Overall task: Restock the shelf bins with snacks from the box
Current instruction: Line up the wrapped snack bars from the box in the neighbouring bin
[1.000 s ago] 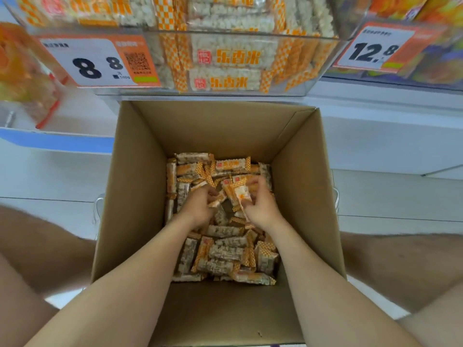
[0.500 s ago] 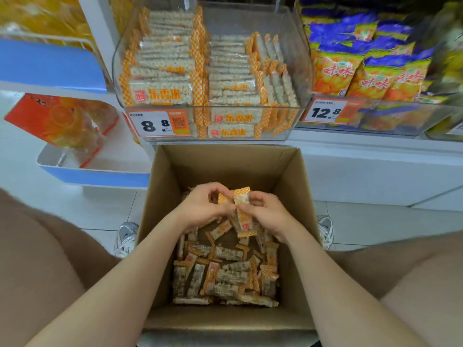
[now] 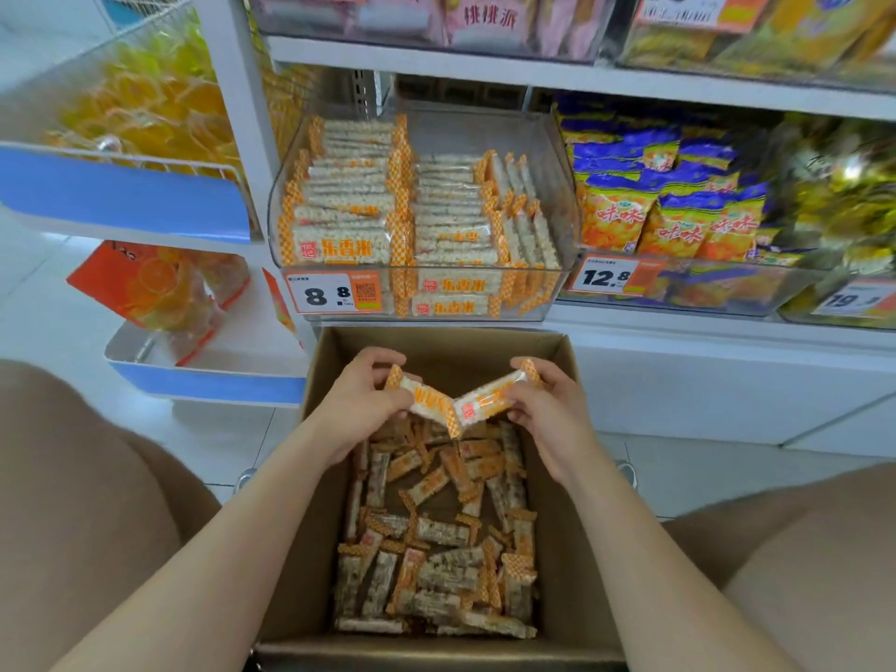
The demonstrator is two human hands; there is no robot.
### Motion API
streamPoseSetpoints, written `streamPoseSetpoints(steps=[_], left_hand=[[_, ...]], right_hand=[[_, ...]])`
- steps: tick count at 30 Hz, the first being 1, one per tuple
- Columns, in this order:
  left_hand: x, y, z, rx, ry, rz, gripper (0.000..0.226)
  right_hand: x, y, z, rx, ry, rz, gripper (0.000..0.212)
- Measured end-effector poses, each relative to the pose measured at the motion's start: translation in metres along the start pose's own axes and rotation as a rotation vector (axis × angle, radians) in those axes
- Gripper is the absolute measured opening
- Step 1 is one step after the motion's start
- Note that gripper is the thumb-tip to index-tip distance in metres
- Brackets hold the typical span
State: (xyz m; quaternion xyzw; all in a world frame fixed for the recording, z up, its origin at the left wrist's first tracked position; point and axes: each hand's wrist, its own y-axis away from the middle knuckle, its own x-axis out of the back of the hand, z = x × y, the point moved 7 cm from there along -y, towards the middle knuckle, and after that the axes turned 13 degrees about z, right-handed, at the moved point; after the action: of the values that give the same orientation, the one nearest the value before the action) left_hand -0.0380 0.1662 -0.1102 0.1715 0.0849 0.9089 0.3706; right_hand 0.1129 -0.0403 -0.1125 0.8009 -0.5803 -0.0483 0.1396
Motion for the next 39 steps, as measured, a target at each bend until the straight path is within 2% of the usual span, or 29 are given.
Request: streamPoseSetpoints(steps=[4,7,10,13,14,16,18,20,22,24,25,28,32,34,37,39], left_hand=[[0.004,0.004,0.020,-0.105,-0.077,-0.027,0.026],[0.003,0.014,0.033,-0.172,-0.090,-0.093,0.022],[0.006,0.018,0.042,-0.130,-0.086,-0.047,0.030],[0.003,0.027,0.054,-0.067,-0.041,-0.122,0.026],[0.005,0.029,0.062,-0.113,-0.087,-0.132,0.028],[0.007,0.034,0.079,-0.263,-0.206,-0.148,0.053],[0.011,0.037,0.095,-0.382,-0.248,-0.144,0.070],[0.019,0.039,0.112,-0.461,-0.264,-0.110,0.067],[0.027,0.041,0.133,-0.574,-0.330,-0.056,0.051],[0.034,0.044,0.153,-0.658,-0.383,-0.013,0.044],[0.037,0.046,0.161,-0.682,-0.413,0.001,0.046],[0.038,0.046,0.186,-0.801,-0.595,0.000,0.053],[0.037,0.037,0.220,-0.949,-0.682,0.040,0.054],[0.040,0.024,0.232,-0.974,-0.648,0.133,0.063],[0.046,-0.006,0.233,-0.873,-0.733,0.281,0.074],[0.044,-0.024,0.226,-0.805,-0.879,0.327,0.069]], right_hand=[[-0.027,0.023,-0.033,0.332,0.344,-0.287,0.041],[-0.046,0.040,-0.045,0.447,0.407,-0.405,0.040],[-0.052,0.045,-0.049,0.505,0.423,-0.357,0.039],[-0.051,0.050,-0.063,0.527,0.368,-0.304,0.044],[-0.051,0.053,-0.070,0.534,0.353,-0.307,0.050],[-0.052,0.058,-0.087,0.571,0.407,-0.325,0.063],[-0.051,0.061,-0.106,0.625,0.488,-0.348,0.065],[-0.047,0.064,-0.127,0.654,0.422,-0.364,0.062],[-0.041,0.067,-0.147,0.640,0.275,-0.343,0.058],[-0.037,0.068,-0.161,0.620,0.212,-0.315,0.049],[-0.036,0.069,-0.169,0.665,0.248,-0.294,0.043],[-0.039,0.073,-0.194,0.944,0.552,-0.216,0.032],[-0.058,0.065,-0.215,1.048,0.728,-0.295,0.044],[-0.060,0.047,-0.227,1.096,0.746,-0.164,0.044],[-0.061,0.002,-0.243,1.110,0.808,0.148,0.043],[-0.072,-0.034,-0.246,1.022,0.868,0.188,0.046]])
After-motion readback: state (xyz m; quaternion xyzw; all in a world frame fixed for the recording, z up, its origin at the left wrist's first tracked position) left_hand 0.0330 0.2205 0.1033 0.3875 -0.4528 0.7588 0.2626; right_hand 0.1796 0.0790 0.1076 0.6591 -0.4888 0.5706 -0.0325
